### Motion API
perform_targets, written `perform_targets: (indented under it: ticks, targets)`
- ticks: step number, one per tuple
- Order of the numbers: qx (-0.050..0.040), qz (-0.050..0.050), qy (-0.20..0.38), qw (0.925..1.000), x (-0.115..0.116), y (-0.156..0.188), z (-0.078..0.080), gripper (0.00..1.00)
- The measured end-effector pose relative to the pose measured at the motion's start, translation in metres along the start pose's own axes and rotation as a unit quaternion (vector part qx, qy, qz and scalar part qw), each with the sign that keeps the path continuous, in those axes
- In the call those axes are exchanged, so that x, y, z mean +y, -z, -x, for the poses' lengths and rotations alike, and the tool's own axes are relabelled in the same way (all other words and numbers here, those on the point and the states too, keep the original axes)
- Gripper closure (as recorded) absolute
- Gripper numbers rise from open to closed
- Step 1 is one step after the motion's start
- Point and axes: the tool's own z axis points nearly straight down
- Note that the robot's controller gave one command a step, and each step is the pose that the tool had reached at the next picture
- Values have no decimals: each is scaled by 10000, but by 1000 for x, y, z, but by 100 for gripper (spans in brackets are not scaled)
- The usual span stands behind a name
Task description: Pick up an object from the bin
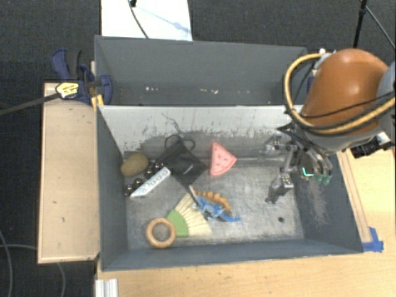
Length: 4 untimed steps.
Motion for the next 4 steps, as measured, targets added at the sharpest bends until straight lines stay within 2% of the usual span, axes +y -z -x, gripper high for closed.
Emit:
perform_targets:
  ticks: [1, 2, 3, 4]
  targets:
    - [-42, -1, 1, 10000, 0, 4, 2, 0]
    - [-64, 3, 58, 10000, 49, -66, -6, 0]
    - [-10, -2, 395, 9992, 70, -89, -9, 0]
    - [-33, 2, -236, 9997, 107, -98, -23, 0]
